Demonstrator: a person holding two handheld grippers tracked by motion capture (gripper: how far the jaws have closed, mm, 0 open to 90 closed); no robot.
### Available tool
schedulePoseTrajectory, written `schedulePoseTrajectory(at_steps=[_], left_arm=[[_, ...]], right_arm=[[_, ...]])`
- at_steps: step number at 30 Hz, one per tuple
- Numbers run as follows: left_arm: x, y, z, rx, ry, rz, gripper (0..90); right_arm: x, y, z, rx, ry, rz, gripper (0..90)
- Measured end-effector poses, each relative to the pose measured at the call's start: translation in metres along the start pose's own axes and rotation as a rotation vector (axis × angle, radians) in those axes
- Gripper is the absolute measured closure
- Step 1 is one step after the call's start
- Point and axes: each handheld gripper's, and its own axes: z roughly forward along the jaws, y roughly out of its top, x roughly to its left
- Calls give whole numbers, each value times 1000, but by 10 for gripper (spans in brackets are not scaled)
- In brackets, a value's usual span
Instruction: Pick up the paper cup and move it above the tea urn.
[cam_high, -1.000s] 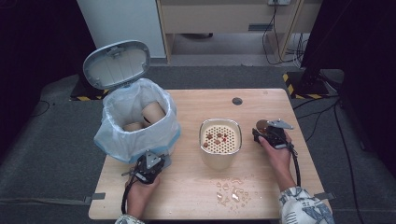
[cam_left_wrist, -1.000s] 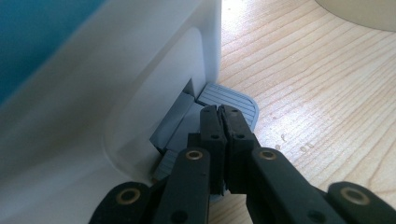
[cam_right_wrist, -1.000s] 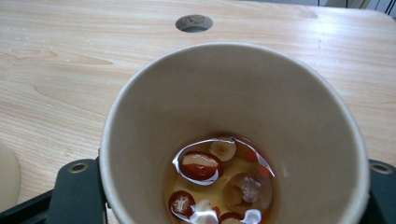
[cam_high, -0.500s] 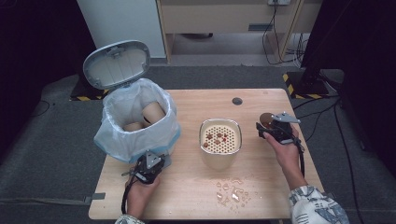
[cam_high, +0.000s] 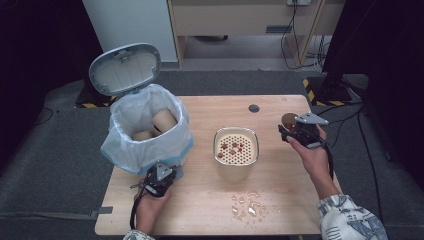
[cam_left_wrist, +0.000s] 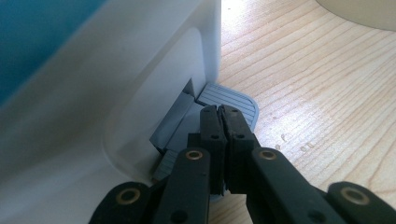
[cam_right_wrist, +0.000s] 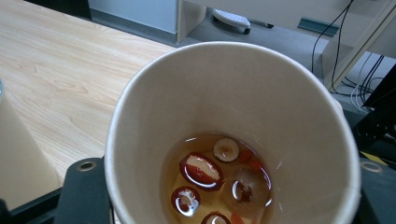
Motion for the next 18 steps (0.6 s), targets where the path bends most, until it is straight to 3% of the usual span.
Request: schedulePoseTrajectory(at_steps=[18], left_arm=[[0,0,0,1,2,2,874]], right_arm=[[-11,34,-20,-33,-9,-89,327]])
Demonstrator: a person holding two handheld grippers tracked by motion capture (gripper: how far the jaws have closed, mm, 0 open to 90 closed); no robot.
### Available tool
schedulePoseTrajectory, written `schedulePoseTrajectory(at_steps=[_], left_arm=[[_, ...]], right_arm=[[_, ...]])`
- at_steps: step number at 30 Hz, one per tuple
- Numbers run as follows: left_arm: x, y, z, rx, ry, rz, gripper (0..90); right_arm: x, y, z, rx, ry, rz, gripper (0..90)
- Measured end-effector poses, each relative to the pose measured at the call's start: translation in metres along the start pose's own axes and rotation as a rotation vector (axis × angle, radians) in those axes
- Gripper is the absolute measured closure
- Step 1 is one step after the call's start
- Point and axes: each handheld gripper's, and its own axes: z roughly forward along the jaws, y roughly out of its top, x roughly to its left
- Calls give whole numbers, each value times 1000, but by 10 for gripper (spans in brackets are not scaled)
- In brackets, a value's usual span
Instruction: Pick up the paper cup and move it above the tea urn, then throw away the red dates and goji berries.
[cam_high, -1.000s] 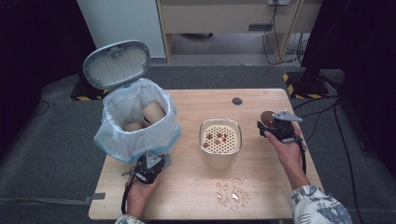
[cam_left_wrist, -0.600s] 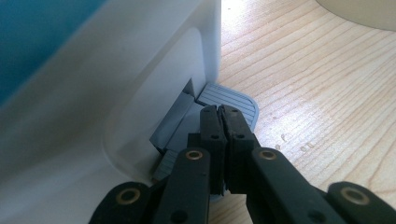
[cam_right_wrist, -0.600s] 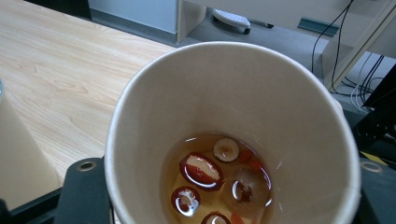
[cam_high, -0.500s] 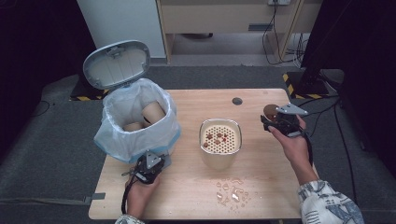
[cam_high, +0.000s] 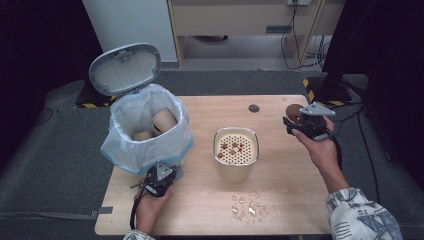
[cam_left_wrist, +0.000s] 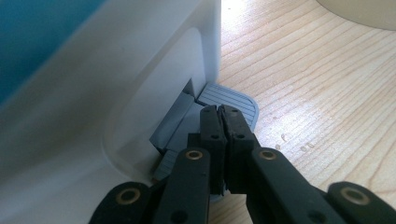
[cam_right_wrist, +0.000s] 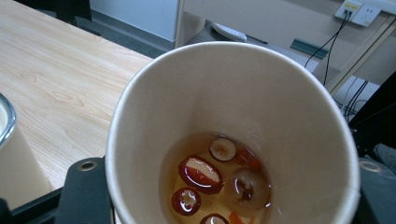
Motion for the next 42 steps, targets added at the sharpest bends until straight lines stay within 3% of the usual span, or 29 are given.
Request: schedulePoseTrajectory(at_steps=[16,37,42], left_arm=[[0,0,0,0,1,1,874],[0,0,0,1,3,3,874],[0,0,0,1,3,3,874]], right_arm=[[-5,27,-12,-20,3,-64,328],[-10,47,-16,-31,-3,-80,328],[-7,57,-17,-39,1,-106,328]])
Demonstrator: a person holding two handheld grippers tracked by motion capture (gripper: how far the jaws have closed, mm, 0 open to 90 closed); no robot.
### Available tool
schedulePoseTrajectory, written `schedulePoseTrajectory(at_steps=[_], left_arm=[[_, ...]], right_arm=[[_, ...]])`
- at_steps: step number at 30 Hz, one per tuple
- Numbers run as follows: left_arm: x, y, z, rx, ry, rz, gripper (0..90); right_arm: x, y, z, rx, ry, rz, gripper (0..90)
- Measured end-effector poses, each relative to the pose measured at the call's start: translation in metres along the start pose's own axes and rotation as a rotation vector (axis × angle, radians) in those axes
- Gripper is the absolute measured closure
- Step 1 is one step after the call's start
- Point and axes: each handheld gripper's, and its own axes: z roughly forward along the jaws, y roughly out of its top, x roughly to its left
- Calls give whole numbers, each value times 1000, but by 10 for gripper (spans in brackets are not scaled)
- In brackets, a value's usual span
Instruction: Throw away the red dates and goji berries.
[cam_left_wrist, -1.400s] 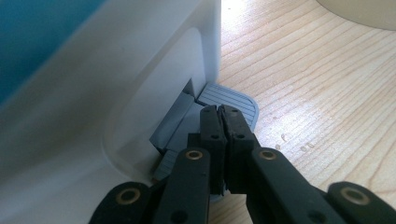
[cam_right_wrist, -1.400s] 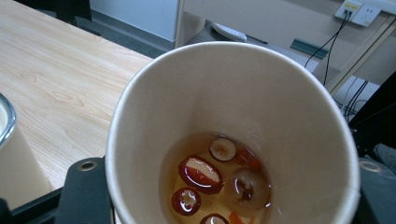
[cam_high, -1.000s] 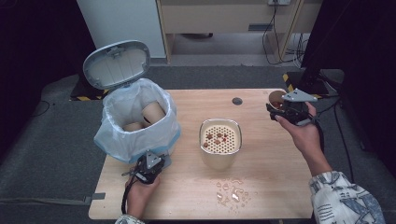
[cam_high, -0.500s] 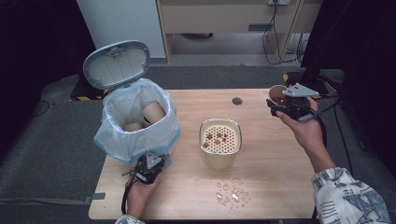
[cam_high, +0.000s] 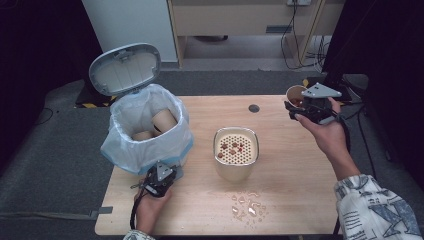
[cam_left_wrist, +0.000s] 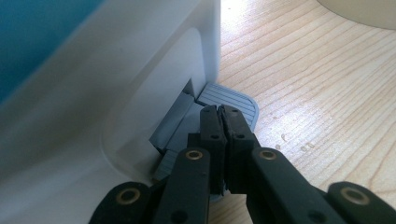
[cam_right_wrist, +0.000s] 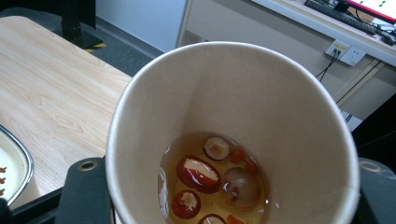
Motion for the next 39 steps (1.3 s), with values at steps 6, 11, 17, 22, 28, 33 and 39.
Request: schedulePoseTrajectory(at_steps=[6,11,17,22,28,33,39], left_arm=[[0,0,0,0,1,1,873],[0,0,0,0,1,1,873],[0,0,0,0,2,4,873],[-1,0,0,-4,2,2,873],[-1,0,0,-4,3,2,873],[-1,0,0,-4,2,3,873],[-1,0,0,-3,4,5,873]], right_arm=[[4,14,0,-2,-2,-30,328],[11,18,3,0,16,-53,328],[18,23,8,-6,43,-52,327],[20,27,10,-9,44,-49,327],[34,37,11,-13,68,-116,327],[36,42,11,-13,59,-142,327],[36,43,10,-15,56,-138,327]])
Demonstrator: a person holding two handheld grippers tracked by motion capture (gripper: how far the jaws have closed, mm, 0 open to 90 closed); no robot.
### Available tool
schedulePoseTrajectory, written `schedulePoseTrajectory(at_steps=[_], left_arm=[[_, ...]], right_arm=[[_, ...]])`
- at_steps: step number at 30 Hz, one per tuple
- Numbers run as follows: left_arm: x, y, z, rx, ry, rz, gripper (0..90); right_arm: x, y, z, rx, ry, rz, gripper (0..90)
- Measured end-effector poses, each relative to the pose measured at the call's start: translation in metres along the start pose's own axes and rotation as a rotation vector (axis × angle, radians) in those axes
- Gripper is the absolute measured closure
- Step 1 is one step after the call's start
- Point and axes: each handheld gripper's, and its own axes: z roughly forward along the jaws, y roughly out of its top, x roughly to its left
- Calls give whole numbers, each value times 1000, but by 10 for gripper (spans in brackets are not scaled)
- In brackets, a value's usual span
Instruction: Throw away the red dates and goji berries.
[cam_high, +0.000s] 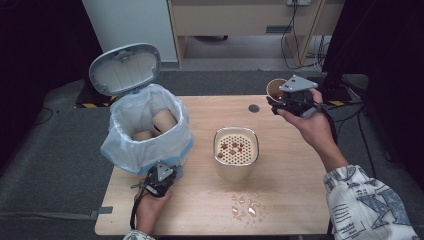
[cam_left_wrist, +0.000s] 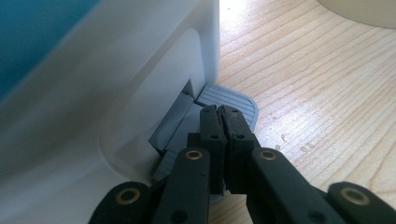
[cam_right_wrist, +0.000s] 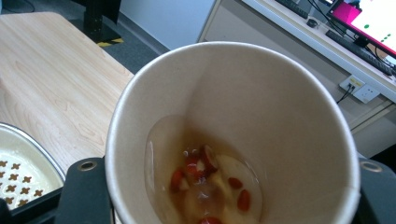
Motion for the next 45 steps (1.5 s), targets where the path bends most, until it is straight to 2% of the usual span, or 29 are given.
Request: schedulePoseTrajectory(at_steps=[4,9,18,22,34,35,42,45], left_arm=[[0,0,0,0,1,1,873],[0,0,0,0,-1,2,873],[0,0,0,0,-1,4,874],[0,0,0,0,0,4,874],[0,0,0,0,0,5,874],[0,0,0,0,0,5,874],[0,0,0,0,0,6,874],[0,0,0,0,2,7,874]], right_arm=[[7,3,0,-8,17,-22,326],[9,4,3,-3,15,-29,326],[15,15,1,-2,6,-128,326],[15,18,-3,-18,19,-141,327],[18,25,-8,-33,-1,-210,328],[23,26,-8,-34,1,-241,328],[25,27,-7,-28,-6,-258,329],[30,28,-7,-33,4,-271,328]])
